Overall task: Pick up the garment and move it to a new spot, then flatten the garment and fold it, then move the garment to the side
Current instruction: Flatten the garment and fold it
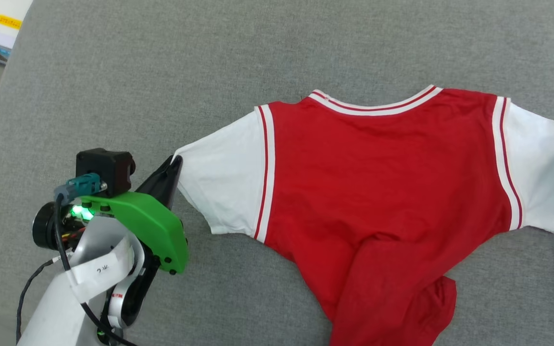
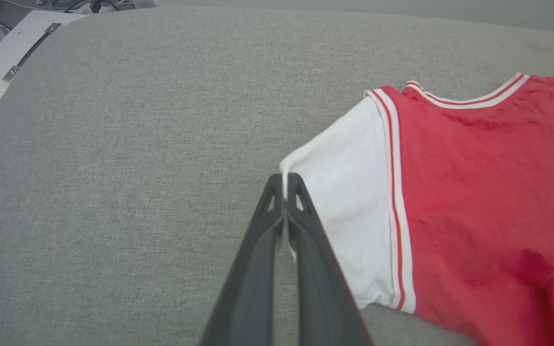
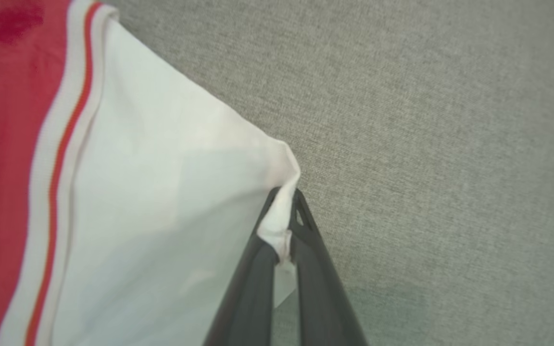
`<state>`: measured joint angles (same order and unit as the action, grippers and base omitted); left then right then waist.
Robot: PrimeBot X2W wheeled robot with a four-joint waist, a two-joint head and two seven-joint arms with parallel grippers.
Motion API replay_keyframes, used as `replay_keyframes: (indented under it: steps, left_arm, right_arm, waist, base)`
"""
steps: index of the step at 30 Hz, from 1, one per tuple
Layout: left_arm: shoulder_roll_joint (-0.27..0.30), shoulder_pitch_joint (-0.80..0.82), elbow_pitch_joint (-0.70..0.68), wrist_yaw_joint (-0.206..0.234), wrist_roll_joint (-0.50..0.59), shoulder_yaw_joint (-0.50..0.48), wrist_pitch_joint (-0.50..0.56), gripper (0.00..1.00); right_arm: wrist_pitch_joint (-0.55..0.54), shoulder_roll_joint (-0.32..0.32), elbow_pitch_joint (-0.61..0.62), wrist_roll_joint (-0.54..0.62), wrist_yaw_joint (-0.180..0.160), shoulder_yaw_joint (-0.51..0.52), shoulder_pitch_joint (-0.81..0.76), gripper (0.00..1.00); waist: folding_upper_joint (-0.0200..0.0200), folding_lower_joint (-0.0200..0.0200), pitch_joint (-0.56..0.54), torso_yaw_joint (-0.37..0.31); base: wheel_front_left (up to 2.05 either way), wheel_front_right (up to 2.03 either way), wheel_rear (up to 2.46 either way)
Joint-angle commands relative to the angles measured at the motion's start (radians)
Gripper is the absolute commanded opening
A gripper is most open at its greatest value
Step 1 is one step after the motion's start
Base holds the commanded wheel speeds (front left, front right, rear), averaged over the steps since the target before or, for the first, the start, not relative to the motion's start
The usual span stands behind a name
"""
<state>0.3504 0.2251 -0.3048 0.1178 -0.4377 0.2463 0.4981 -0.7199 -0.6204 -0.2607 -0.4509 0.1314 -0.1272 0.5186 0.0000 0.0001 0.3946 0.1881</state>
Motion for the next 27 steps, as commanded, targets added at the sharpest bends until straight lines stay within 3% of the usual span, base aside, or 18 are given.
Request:
replay_keyframes:
  steps: [1,12,27]
  left_arm:
    - [0.005,0.008,0.007,0.001,-0.009,-0.012,-0.015,0.00]
    - [0.044,0.046,0.018,0.006,0.010,-0.083,-0.104,0.00]
    - [0.129,0.163,-0.056,-0.017,0.007,-0.197,-0.185,0.00]
  right_arm:
    - [0.039,-0.011,-0.003,0.005,-0.001,0.008,-0.005,0.00]
    - [0.195,-0.068,0.077,-0.042,-0.001,0.050,-0.032,0.00]
    - [0.280,-0.134,0.267,-0.055,-0.001,0.104,0.022,0.00]
  waist:
    - [0.0000,-0.0001,-0.050,-0.021]
    - [0.0000,-0.0001,-0.213,-0.078]
    - [0.0000,-0.0001,-0.325,-0.122]
  base:
    - [0.00,0.00,0.00]
    - [0.00,0.00,0.00]
    - [0.00,0.00,0.00]
